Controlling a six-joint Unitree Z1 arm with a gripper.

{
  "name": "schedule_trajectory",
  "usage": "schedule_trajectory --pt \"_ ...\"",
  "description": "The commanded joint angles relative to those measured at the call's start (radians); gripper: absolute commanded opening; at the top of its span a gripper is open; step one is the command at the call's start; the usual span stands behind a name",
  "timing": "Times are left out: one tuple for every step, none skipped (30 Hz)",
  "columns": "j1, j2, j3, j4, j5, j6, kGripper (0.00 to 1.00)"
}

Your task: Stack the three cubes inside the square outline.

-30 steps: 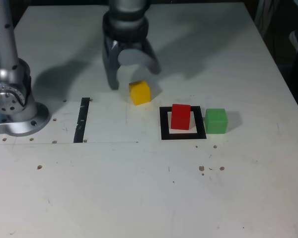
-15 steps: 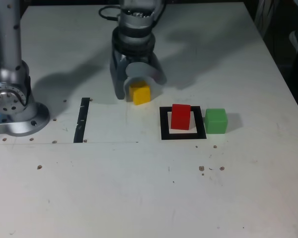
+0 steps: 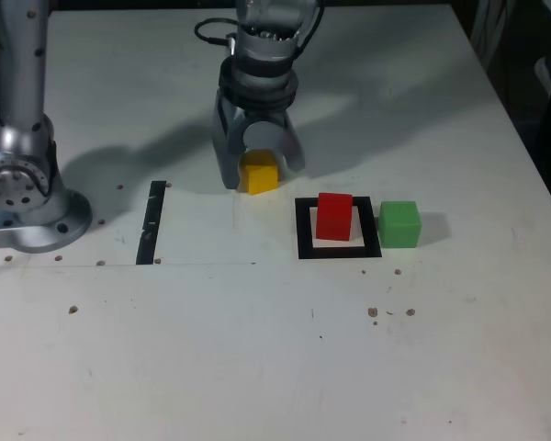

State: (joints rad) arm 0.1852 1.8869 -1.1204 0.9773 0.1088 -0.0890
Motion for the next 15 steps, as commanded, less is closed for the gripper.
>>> schedule_trajectory --pt "0.005 -0.007 0.002 -0.001 0.003 0.000 0.34" --pt "0.006 -0.006 0.002 -0.001 0.002 0.002 0.32" --pt "0.007 -0.006 0.002 -0.002 0.001 0.003 0.31" --pt "0.008 -0.005 0.002 -0.003 -0.001 0.004 0.30" --pt "0.008 -0.005 0.002 -0.004 -0.002 0.006 0.29" --pt "0.008 -0.004 0.002 -0.005 -0.003 0.007 0.28" --pt "0.008 -0.004 0.002 -0.006 -0.004 0.009 0.27" --pt "0.008 -0.004 0.001 -0.007 -0.005 0.010 0.25" --pt "0.008 -0.005 0.000 -0.007 -0.005 0.012 0.24" --pt "0.008 -0.007 -0.001 -0.007 -0.006 0.014 0.22" --pt "0.008 -0.009 -0.003 -0.006 -0.006 0.017 0.21" --pt "0.008 -0.012 -0.007 -0.003 -0.007 0.021 0.21" --pt "0.007 -0.015 -0.012 0.002 -0.008 0.024 0.21" --pt "0.005 -0.020 -0.019 0.009 -0.009 0.027 0.20" --pt "0.001 -0.026 -0.027 0.020 -0.009 0.030 0.20"
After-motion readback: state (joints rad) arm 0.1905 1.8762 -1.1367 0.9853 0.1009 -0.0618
